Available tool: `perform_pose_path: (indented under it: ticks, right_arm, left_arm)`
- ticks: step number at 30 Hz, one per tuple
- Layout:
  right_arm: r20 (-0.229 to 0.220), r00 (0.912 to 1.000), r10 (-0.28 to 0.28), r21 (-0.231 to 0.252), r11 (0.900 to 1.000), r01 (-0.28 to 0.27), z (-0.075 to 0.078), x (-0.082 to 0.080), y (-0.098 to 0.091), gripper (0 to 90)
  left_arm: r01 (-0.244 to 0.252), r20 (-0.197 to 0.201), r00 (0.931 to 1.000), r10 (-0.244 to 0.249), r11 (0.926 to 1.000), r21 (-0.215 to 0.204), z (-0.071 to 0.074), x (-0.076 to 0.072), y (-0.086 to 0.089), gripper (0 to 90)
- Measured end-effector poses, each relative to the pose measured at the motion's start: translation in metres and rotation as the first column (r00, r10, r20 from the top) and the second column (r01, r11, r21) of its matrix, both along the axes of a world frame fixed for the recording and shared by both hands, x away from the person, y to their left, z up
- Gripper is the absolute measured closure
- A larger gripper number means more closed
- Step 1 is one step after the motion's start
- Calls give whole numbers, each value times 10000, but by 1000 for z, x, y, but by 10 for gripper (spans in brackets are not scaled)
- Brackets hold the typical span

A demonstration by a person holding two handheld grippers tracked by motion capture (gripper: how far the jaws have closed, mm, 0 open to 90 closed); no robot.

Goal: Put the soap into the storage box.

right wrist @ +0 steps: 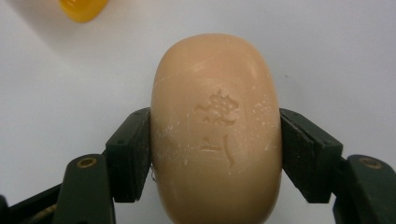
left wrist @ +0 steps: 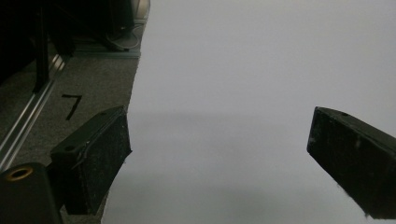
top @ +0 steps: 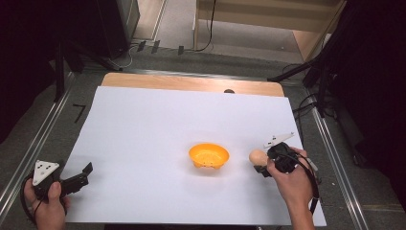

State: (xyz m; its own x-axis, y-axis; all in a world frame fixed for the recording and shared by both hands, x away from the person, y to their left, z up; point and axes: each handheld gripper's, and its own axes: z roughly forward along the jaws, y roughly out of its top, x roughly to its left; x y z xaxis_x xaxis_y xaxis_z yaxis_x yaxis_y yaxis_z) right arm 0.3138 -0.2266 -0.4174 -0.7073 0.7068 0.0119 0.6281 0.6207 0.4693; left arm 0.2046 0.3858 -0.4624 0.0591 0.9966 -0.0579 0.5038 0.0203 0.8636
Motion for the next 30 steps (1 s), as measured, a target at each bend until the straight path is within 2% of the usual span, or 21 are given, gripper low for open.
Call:
perform_pose_path:
  ticks: [1, 6, 16, 17, 26, 29, 30]
  right_arm:
    - [0, 10000, 0, 0, 10000, 0, 0, 0, 0, 324]
    - [258, 9961, 848, -198, 9962, -843, 14, 5, 15, 325]
    - [421, 9863, 1594, -84, 9872, -1591, 28, 14, 35, 324]
    - [409, 9807, 1910, -49, 9816, -1910, 31, 16, 40, 324]
    - [513, 9570, 2856, -210, 9583, -2849, 37, 22, 67, 324]
    - [545, 9464, 3185, -229, 9479, -3177, 37, 24, 74, 324]
    - [604, 9396, 3370, -209, 9415, -3363, 37, 25, 76, 324]
  left_arm:
    - [0, 0, 10000, 0, 10000, 0, 0, 0, 0, 65]
    - [4, 9, 10000, -4, 10000, 11, 0, 0, 0, 65]
    - [2, 16, 10000, -2, 10000, -1, 0, 0, 0, 65]
    - [4, 17, 10000, -4, 10000, -5, 0, 0, 0, 65]
    - [15, 11, 10000, -15, 10000, -6, 0, 0, 0, 65]
    - [24, 10, 10000, -24, 10000, -19, 0, 0, 0, 65]
    - [18, -1, 10000, -18, 10000, -18, 0, 0, 0, 65]
